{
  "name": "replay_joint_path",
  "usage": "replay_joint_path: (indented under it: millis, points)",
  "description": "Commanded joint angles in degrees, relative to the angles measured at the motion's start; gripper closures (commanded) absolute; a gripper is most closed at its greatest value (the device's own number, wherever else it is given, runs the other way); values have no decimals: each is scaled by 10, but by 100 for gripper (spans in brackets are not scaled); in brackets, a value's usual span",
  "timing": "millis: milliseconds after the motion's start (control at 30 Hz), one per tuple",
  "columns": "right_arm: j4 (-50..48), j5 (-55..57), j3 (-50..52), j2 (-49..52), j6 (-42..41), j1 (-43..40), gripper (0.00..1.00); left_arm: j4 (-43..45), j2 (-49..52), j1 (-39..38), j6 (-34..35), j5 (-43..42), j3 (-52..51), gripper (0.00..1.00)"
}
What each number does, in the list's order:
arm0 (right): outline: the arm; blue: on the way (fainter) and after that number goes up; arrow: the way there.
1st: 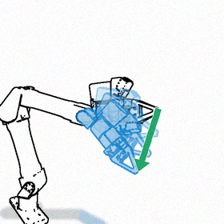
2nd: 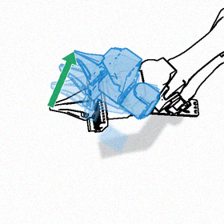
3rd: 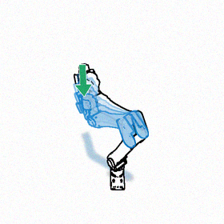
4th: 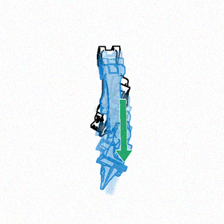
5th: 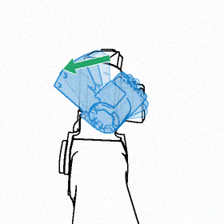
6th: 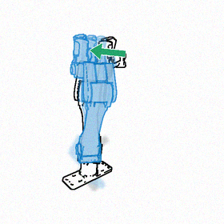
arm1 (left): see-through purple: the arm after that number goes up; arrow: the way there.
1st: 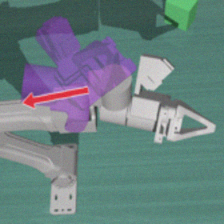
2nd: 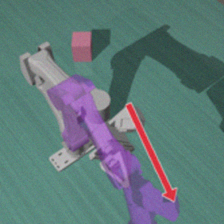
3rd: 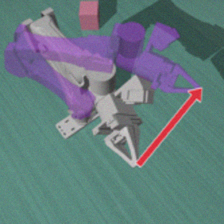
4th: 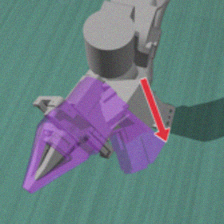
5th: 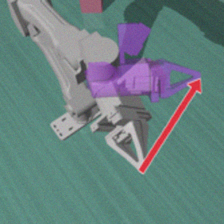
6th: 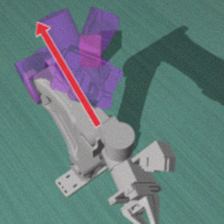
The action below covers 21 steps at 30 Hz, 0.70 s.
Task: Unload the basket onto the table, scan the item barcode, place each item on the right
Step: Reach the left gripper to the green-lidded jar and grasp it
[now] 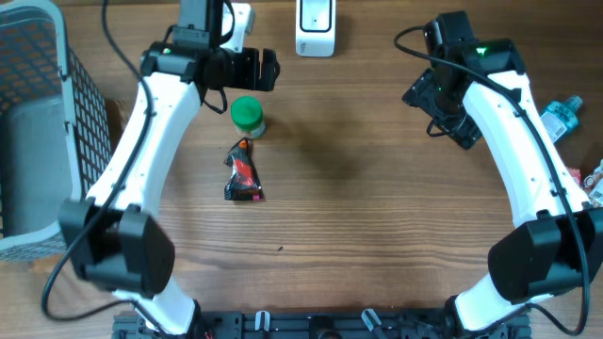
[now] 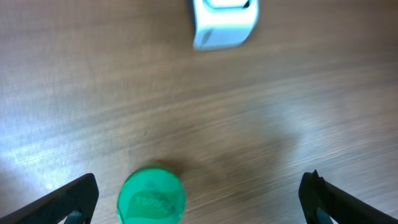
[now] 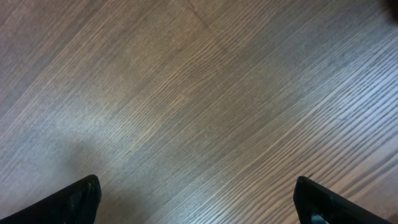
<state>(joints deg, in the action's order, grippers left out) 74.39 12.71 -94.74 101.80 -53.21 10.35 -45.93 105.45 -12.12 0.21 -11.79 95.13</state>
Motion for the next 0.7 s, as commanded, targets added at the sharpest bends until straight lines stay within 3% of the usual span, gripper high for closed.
replay_joint_path:
  millis: [0, 167, 533, 667]
  points:
    - [4, 8, -4, 6, 8, 2, 0, -12, 57, 1, -22, 31, 5, 0]
    - [7, 8, -4, 6, 7, 2, 0, -30, 94, 1, -46, 75, 5, 0]
    - [11, 8, -4, 6, 7, 2, 0, -73, 159, 8, -47, 71, 4, 0]
    - [11, 8, -4, 6, 7, 2, 0, -84, 160, 7, -45, 64, 4, 13]
